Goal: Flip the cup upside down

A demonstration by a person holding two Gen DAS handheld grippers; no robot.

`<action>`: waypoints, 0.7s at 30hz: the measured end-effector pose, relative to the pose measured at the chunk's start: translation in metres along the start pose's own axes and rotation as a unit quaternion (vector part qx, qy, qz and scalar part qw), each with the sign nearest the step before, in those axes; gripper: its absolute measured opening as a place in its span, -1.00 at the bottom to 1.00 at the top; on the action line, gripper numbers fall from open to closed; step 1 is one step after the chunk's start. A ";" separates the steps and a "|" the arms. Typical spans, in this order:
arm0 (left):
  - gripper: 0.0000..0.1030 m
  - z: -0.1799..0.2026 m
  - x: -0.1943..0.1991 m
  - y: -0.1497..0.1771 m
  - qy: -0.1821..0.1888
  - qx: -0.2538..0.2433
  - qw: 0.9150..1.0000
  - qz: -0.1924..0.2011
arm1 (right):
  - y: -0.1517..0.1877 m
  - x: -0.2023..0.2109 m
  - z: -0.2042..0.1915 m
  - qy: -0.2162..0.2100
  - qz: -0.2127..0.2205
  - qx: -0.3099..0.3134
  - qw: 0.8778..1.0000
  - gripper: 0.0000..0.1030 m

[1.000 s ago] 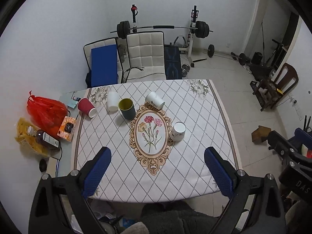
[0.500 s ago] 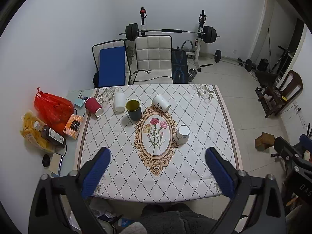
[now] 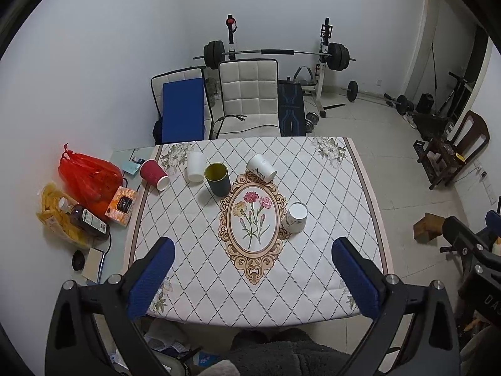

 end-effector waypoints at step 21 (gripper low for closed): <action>1.00 0.001 0.004 -0.003 -0.004 0.000 1.000 0.005 | -0.002 -0.006 -0.008 -0.014 -0.005 0.004 1.000 0.96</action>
Point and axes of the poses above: each gripper's, at about its wrist camera, not at the fingertips, and x roughly against the way its jaws point, z to its right, y to its underside, the point moved 7 cm from there along -x, roughly the way its jaws point, and after that the axes turned 14 degrees about -x, right-handed, at the moved point
